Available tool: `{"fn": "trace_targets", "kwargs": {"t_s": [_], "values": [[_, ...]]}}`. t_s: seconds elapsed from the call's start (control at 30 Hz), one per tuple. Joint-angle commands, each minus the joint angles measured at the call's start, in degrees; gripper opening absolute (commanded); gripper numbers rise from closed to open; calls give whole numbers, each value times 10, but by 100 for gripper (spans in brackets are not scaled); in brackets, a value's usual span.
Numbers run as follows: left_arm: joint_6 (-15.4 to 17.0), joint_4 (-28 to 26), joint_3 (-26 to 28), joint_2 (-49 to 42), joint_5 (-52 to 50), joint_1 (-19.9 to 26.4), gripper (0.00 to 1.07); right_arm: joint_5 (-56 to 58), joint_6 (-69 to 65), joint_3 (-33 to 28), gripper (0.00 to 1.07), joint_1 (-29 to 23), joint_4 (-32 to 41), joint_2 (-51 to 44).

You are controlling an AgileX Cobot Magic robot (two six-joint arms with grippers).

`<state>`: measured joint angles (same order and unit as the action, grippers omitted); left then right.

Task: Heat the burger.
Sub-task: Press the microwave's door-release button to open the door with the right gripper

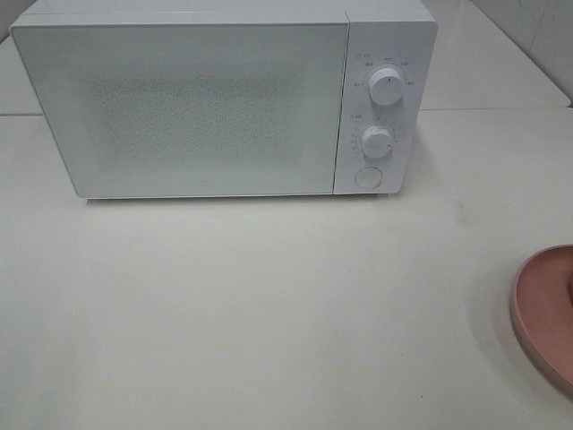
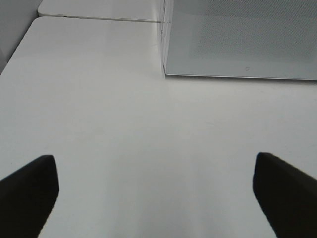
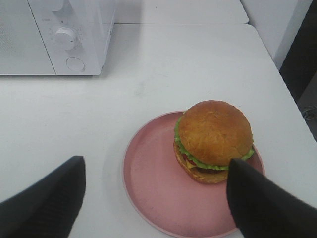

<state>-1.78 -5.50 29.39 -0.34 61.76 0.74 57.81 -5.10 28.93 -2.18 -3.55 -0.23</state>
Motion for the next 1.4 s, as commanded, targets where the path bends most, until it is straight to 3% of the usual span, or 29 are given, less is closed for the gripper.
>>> {"fn": "trace_targets", "kwargs": {"t_s": [0.03,0.6,1.4], "values": [[3,1,1,-13,-6,-1,100,-7,-5,-1,76,0,1,-15],[3,1,1,-13,-6,-1,100,-15,-5,10,76,0,2,0],[3,1,1,-13,-6,-1,100,-224,-5,22,76,0,-1,218]]}}
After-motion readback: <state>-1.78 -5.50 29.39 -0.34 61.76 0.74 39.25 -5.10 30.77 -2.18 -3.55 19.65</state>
